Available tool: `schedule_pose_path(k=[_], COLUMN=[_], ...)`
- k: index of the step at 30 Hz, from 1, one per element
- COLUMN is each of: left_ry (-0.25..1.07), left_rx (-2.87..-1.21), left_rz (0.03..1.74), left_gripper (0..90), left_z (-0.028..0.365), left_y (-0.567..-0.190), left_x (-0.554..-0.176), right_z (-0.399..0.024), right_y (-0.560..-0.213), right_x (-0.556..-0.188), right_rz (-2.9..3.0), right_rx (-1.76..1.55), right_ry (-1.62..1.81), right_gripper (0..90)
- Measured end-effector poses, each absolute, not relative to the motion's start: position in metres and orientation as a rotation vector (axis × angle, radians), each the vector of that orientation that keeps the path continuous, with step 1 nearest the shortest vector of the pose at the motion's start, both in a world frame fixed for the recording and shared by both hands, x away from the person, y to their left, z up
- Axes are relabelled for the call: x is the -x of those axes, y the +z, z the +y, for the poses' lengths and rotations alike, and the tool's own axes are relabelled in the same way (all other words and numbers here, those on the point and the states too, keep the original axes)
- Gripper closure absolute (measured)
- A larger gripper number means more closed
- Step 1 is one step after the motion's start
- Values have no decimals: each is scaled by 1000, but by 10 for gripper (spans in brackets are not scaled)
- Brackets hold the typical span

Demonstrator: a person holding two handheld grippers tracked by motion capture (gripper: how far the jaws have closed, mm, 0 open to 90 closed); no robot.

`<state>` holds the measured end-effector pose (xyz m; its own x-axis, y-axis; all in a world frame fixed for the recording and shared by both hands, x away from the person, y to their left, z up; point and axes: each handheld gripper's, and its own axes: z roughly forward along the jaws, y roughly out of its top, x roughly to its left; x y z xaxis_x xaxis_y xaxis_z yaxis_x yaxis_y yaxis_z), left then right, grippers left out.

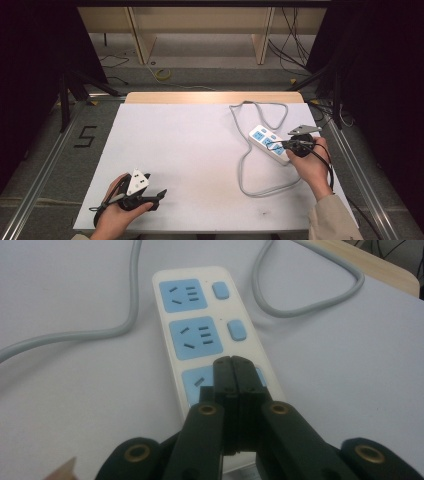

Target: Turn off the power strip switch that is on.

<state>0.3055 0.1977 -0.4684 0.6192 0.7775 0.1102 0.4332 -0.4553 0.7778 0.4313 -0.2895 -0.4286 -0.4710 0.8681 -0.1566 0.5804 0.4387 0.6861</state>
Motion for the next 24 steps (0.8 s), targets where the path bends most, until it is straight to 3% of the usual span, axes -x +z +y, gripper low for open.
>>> schedule_pose_path(k=[24], left_ry=[597], left_rx=[-2106], left_rz=[946], left_gripper=[240], left_z=[198], left_y=[-468], left_x=[-306], right_z=[-294], right_y=[-435], right_x=[-454], right_rz=[2222], right_rx=[-1257], right_ry=[714], right_gripper=[900])
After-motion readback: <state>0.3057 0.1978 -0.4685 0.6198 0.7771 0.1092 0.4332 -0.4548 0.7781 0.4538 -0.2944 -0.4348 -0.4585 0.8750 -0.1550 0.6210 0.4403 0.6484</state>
